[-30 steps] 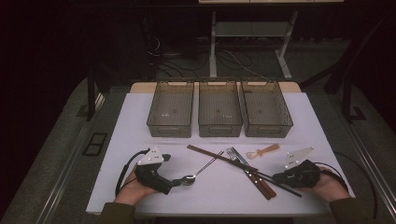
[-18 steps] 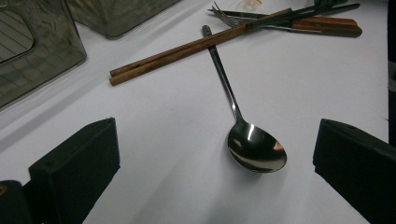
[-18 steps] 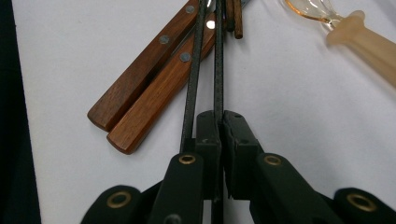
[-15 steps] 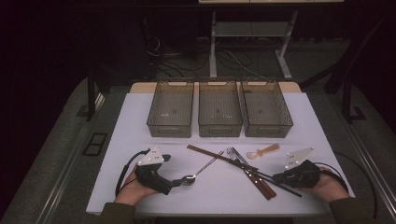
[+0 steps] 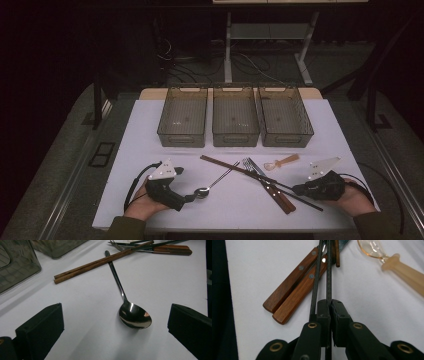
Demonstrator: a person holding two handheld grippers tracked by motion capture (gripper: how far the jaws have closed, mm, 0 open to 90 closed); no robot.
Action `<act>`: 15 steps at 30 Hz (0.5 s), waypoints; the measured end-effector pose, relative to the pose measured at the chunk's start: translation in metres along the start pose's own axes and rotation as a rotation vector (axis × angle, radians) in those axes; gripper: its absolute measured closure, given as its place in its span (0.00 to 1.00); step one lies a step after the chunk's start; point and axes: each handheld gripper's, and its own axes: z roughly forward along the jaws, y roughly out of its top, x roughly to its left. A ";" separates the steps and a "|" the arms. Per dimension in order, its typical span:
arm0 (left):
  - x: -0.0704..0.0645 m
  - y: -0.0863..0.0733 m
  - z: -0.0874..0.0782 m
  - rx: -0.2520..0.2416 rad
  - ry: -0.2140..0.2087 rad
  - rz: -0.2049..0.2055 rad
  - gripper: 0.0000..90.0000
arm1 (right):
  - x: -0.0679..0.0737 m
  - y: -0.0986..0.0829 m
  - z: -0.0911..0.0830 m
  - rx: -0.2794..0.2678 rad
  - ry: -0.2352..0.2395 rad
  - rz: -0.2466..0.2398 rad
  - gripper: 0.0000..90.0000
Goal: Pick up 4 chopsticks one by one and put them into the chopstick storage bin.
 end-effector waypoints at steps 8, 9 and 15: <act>0.000 0.000 0.001 -0.006 -0.009 -0.005 0.00 | -0.001 0.002 -0.007 -0.047 0.006 0.037 0.95; 0.000 0.000 0.001 -0.006 -0.012 -0.005 0.00 | -0.001 0.002 -0.007 -0.053 0.004 0.043 0.95; 0.000 0.001 0.002 0.004 -0.012 0.001 0.00 | -0.002 0.008 -0.010 -0.075 0.004 0.060 0.95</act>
